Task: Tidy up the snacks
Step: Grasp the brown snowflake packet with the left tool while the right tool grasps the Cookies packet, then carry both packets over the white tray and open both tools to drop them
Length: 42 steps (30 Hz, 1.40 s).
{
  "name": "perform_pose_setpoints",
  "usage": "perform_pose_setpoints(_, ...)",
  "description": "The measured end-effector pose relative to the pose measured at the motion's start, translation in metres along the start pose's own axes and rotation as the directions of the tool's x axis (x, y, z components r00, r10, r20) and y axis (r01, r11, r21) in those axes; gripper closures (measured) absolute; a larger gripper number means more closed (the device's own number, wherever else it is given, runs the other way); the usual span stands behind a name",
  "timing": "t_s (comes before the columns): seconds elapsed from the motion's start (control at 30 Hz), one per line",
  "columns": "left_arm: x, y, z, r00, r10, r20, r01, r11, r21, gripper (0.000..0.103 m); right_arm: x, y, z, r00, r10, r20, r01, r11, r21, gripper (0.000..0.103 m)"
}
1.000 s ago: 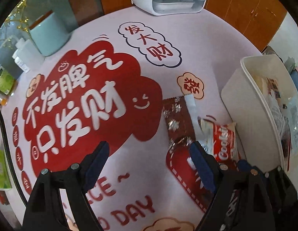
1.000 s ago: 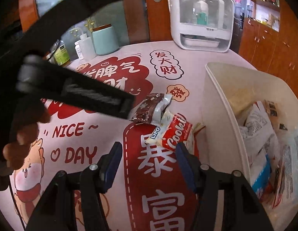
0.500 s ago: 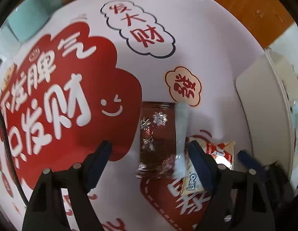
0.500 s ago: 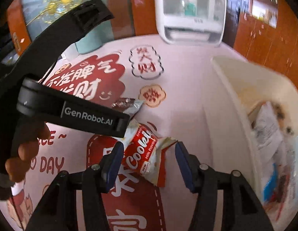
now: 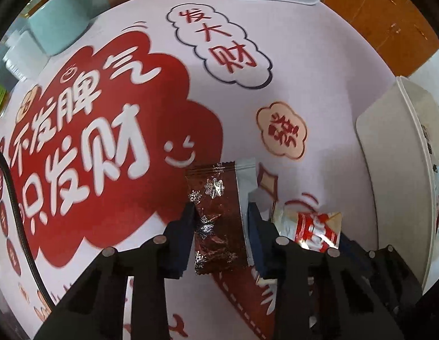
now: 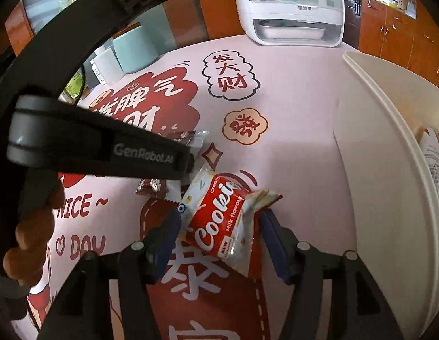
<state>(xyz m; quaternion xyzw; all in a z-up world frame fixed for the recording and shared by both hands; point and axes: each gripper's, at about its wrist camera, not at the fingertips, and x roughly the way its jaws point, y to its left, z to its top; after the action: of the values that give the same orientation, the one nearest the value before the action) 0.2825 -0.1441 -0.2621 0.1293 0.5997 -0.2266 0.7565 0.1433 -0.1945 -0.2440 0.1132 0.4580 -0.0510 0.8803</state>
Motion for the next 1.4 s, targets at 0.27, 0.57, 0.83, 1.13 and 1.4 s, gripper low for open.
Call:
perform_pose_setpoints(0.27, -0.052, 0.015, -0.039, 0.996, 0.024, 0.085, -0.018, 0.997, -0.07, 0.071, -0.024, 0.004, -0.001, 0.999, 0.033, 0.004, -0.033, 0.999, -0.014, 0.089)
perform_pose_setpoints(0.57, -0.122, 0.009, -0.103, 0.987, 0.02, 0.156, -0.003, 0.994, -0.106, 0.071, -0.084, 0.012, -0.002, 0.991, 0.107, 0.079, -0.104, 0.994, -0.045, 0.091)
perform_pose_setpoints(0.83, -0.172, -0.038, -0.142, 0.981, -0.003, 0.195, 0.023, 0.995, -0.1, 0.071, -0.165, 0.007, -0.014, 0.978, 0.125, 0.168, -0.102, 0.985, -0.139, 0.091)
perform_pose_setpoints(1.13, -0.218, -0.121, -0.144, 0.958, -0.015, 0.286, 0.028, 0.999, -0.043, 0.071, -0.241, -0.046, -0.024, 0.963, 0.078, 0.259, -0.04, 0.988, -0.146, 0.091)
perform_pose_setpoints(1.4, -0.226, -0.197, -0.132, 0.945, -0.051, 0.323, 0.057, 0.998, -0.009, 0.071, -0.287, -0.114, -0.024, 0.941, 0.004, 0.339, 0.026, 0.996, -0.086, 0.091)
